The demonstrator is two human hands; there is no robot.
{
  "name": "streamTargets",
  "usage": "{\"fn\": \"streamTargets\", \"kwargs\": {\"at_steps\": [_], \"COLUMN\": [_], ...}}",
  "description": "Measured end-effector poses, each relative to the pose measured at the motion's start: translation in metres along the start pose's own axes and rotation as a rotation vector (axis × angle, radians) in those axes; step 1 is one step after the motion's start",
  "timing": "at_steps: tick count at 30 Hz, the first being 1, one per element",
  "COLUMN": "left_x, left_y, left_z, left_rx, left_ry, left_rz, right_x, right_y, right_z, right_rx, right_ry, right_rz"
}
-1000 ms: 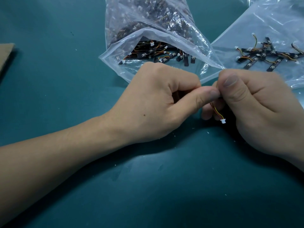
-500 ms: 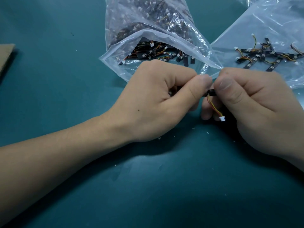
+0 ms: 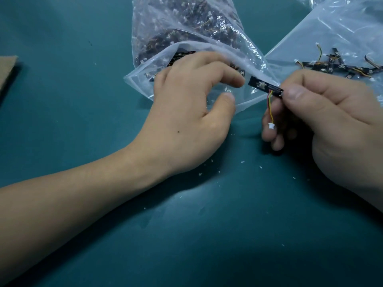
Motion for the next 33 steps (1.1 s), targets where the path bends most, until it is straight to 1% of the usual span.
{"fn": "streamTargets", "kwargs": {"at_steps": [2,4,7,8,10,12,13,15,17,20,22,24,28,31,33], "left_x": [0.004,0.008,0.011,0.011,0.011,0.012,0.012,0.012,0.011,0.01,0.01,0.007,0.0,0.003,0.006], "left_y": [0.001,0.001,0.001,0.002,0.002,0.004,0.004,0.005,0.005,0.006,0.006,0.005,0.004,0.005,0.005], "left_z": [-0.001,-0.001,-0.002,-0.002,-0.002,-0.003,-0.003,-0.003,-0.003,-0.002,-0.001,0.0,-0.001,-0.002,-0.002], "left_rx": [-0.101,-0.144,-0.166,-0.159,-0.134,-0.117,-0.112,-0.097,-0.082,-0.066,-0.054,-0.048,-0.023,-0.066,-0.069], "left_ry": [0.082,0.142,0.189,0.19,0.187,0.183,0.179,0.166,0.153,0.126,0.096,0.043,-0.045,0.002,0.033], "left_rz": [0.172,0.294,0.378,0.396,0.413,0.406,0.404,0.404,0.392,0.358,0.312,0.245,0.128,0.211,0.225], "right_x": [-0.001,-0.002,0.002,0.002,-0.005,-0.016,-0.02,-0.024,-0.016,0.001,0.006,0.007,0.008,0.008,0.008], "right_y": [0.0,0.0,0.001,0.001,0.0,0.003,0.003,0.0,0.002,0.006,0.006,0.006,0.007,0.006,0.007], "right_z": [0.0,0.0,-0.001,-0.002,0.0,0.003,0.004,0.005,0.003,-0.003,-0.004,-0.005,-0.004,-0.004,-0.005], "right_rx": [0.011,0.01,-0.011,-0.016,-0.042,-0.044,-0.021,0.039,0.067,0.053,0.038,0.043,0.045,0.052,0.048], "right_ry": [0.014,0.033,0.054,0.036,-0.1,-0.289,-0.351,-0.389,-0.312,-0.114,-0.03,-0.005,0.001,0.007,0.006], "right_rz": [0.009,0.007,-0.066,-0.087,-0.071,0.024,0.077,0.11,-0.022,-0.355,-0.52,-0.565,-0.571,-0.586,-0.583]}}
Point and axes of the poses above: each hand's wrist, its own z-axis towards the middle knuckle, its own x-axis out of the palm, y = z × x, the point moved 3 cm from there along z, towards the middle knuckle, and after that the axes turned 11 degrees about y, right-handed, at the moved point
